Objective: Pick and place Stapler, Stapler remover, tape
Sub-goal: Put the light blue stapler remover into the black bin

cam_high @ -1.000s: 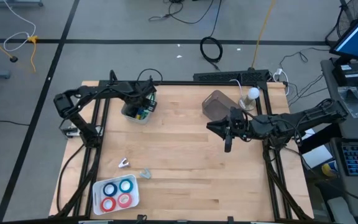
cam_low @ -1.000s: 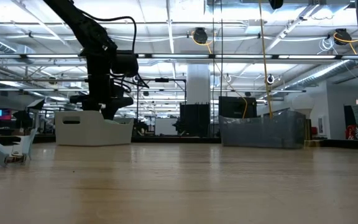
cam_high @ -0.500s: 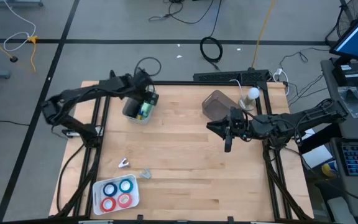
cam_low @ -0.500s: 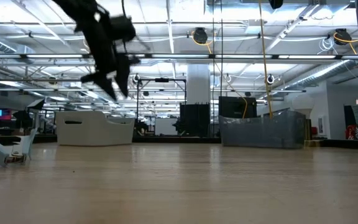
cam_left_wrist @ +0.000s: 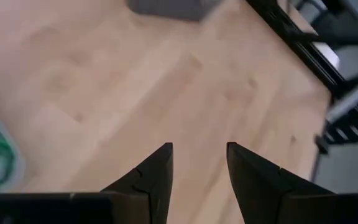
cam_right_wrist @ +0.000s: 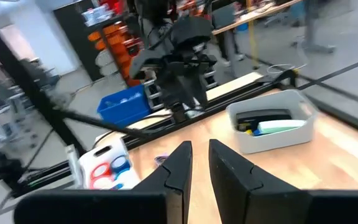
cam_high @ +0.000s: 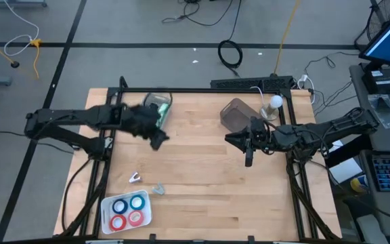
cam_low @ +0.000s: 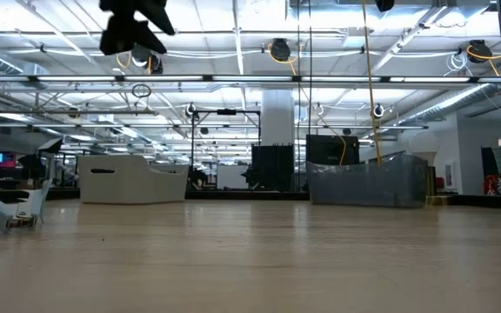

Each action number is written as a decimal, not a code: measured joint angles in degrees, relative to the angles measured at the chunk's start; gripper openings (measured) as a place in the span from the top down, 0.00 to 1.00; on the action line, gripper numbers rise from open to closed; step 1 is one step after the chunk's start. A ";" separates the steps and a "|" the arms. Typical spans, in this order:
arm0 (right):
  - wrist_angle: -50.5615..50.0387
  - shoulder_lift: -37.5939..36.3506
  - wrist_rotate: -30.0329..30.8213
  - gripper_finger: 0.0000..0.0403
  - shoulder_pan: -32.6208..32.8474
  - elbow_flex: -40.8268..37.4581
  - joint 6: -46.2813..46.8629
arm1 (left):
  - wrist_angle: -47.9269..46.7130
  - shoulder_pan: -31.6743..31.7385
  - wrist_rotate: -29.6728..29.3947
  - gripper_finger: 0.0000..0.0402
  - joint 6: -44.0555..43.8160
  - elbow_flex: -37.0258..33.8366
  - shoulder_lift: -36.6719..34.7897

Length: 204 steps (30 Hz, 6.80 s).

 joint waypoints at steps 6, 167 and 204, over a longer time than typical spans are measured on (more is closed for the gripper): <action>0.02 0.02 -1.74 0.88 0.02 0.00 -0.13 | -0.68 -11.94 -4.71 0.62 -2.67 -0.05 1.90; 22.14 2.95 -14.98 0.59 -0.75 -2.27 -16.49 | 66.51 -7.65 2.34 1.00 22.73 -0.15 15.00; 21.45 4.24 -15.05 0.98 -2.39 -2.27 -9.60 | 74.05 -7.20 2.06 1.00 24.66 -0.17 19.56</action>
